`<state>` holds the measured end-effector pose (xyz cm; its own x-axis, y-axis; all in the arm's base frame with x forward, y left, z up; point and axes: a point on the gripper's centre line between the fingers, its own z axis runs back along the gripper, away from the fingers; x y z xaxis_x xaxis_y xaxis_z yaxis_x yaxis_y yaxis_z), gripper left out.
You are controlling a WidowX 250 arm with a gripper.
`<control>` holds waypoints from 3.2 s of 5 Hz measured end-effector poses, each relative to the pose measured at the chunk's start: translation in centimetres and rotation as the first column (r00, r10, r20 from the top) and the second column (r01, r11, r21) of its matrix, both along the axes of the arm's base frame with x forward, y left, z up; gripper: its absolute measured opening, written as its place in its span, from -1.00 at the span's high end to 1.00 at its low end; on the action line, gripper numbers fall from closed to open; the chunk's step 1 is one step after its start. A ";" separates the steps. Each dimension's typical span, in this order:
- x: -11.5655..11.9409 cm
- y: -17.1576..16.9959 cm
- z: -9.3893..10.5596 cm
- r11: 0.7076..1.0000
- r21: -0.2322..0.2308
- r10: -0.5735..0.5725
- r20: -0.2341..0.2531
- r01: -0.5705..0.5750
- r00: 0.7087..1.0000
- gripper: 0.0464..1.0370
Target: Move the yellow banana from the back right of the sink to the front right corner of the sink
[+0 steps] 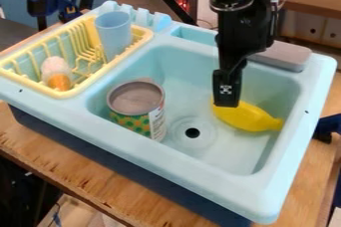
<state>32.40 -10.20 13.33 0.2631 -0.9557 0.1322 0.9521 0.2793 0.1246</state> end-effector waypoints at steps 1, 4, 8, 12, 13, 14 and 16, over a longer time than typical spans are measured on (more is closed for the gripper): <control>-0.1 -1.0 -0.9 0.999 -0.028 -0.026 -0.005 0.025 1.000 -0.93; 0.1 -1.0 -4.0 1.000 -0.016 -0.001 -0.075 0.000 0.997 -0.93; -1.5 -1.6 -2.7 0.917 -0.073 0.362 -0.265 -0.393 0.894 -0.06; -5.0 -4.0 -0.5 0.762 0.091 0.636 -0.295 -0.641 0.713 -0.05; -5.6 -2.3 -2.2 0.705 0.136 0.698 -0.312 -0.696 0.645 -0.06; -5.6 -1.2 -2.8 0.667 0.141 0.731 -0.313 -0.732 0.606 -0.05; -5.2 -2.5 -3.2 0.656 0.089 0.724 -0.356 -0.749 0.592 -0.05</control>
<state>27.21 -12.69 10.09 0.9109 -0.4087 -0.0561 0.3911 0.8988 -0.1977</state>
